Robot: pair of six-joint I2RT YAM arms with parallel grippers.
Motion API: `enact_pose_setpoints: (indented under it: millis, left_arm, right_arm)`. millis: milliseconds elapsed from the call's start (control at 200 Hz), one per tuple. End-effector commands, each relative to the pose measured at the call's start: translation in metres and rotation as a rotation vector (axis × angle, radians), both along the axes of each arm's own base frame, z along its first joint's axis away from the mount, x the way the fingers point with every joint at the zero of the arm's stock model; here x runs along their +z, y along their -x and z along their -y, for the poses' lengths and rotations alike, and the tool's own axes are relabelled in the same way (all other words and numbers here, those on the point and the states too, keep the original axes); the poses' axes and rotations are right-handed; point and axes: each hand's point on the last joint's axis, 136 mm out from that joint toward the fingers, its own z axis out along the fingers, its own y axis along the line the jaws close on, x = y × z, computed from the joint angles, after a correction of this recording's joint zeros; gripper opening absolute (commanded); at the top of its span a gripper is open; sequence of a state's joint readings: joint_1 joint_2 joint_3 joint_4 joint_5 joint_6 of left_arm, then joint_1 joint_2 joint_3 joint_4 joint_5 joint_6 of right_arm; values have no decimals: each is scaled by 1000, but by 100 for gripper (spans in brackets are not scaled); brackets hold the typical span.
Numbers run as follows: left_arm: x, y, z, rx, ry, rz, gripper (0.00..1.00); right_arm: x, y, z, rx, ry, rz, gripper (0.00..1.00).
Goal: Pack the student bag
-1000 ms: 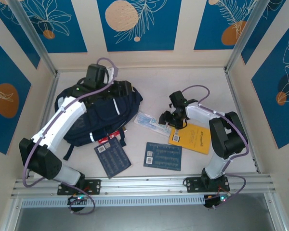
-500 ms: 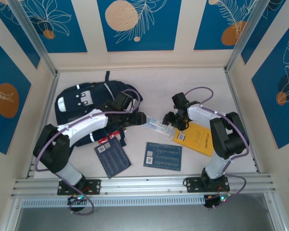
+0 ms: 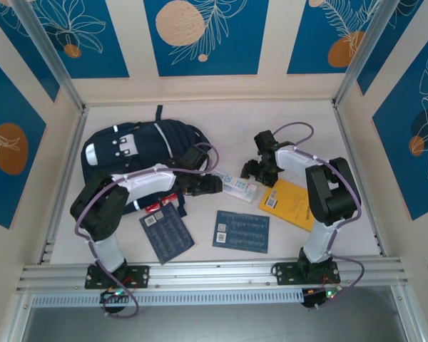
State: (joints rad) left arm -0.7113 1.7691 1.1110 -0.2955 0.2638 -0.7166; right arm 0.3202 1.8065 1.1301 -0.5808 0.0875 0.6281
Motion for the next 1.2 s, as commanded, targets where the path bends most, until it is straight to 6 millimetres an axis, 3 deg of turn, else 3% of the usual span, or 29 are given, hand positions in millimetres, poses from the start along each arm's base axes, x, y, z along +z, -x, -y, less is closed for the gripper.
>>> enact_pose_setpoints:
  millis: [0, 105, 305, 435, 755, 950, 1190]
  left_arm:
    - [15, -14, -8, 18, -52, 88, 55]
    - [12, -33, -22, 87, -99, 99, 55]
    - [11, -68, -29, 137, -138, 120, 57]
    - [5, -79, -29, 134, -176, 127, 57]
    - [-36, -77, -22, 100, -199, 43, 55]
    - [-62, -68, -22, 75, -216, -12, 49]
    - [-73, -62, -20, 62, -205, -45, 40]
  right_arm:
    - [-5, 21, 8, 0, 16, -62, 71]
    - [-4, 27, 4, -7, -20, -75, 70]
    - [2, 33, 0, -38, -64, -71, 70]
    - [5, 35, -6, -56, -116, -74, 70]
    - [3, 38, -21, -54, -233, -103, 71]
    - [8, 34, -32, -55, -339, -96, 70]
    - [22, 27, -47, -73, -532, -60, 63]
